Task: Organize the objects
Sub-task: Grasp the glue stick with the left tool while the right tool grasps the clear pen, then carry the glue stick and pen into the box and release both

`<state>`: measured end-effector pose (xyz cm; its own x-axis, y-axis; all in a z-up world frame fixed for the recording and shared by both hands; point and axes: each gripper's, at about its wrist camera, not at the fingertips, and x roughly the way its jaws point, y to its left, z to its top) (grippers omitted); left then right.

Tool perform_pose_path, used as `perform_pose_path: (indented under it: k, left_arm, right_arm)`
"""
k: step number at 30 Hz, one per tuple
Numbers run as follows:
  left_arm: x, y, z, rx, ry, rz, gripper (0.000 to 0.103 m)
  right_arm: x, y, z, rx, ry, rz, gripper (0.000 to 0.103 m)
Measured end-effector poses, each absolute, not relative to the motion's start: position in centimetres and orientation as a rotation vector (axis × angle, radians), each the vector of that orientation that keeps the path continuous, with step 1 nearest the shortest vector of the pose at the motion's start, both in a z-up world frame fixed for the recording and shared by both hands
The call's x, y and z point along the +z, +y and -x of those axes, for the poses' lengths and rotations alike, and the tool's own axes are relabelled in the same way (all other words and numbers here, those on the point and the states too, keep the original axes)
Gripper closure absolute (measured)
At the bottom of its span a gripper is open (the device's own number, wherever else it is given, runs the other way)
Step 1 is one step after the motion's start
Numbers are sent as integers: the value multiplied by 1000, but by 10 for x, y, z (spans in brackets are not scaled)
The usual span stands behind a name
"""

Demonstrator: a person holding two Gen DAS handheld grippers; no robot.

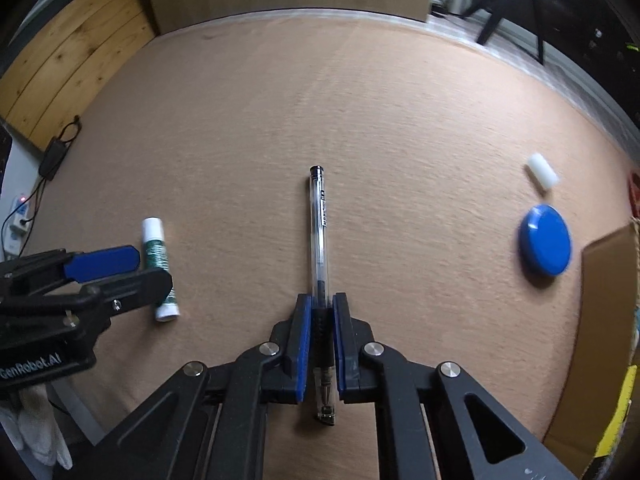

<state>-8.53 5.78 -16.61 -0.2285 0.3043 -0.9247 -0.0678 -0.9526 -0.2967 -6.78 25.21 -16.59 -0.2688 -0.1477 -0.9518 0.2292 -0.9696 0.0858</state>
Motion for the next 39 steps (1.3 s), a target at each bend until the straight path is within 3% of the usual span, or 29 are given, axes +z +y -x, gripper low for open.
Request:
perform_pose_path:
  k: [3,9,25,39]
  left_arm:
    - [-166,66,85,2270,-263,1765,73]
    - [-167,78,87,2259,-224,1739,87]
    - [-125,109,90,2212,-283,1615,87]
    - [-84,229,84,2084,-184,1462,86]
  right_arm:
    - [-166,263,66,-2336,63,-1747,93]
    - [-165,295,56,-2362,-33,-1771,94]
    - [-121,364,16,-2470,-342,-1675,94]
    - [-71,452,-28,-2702,-435,-1603,94]
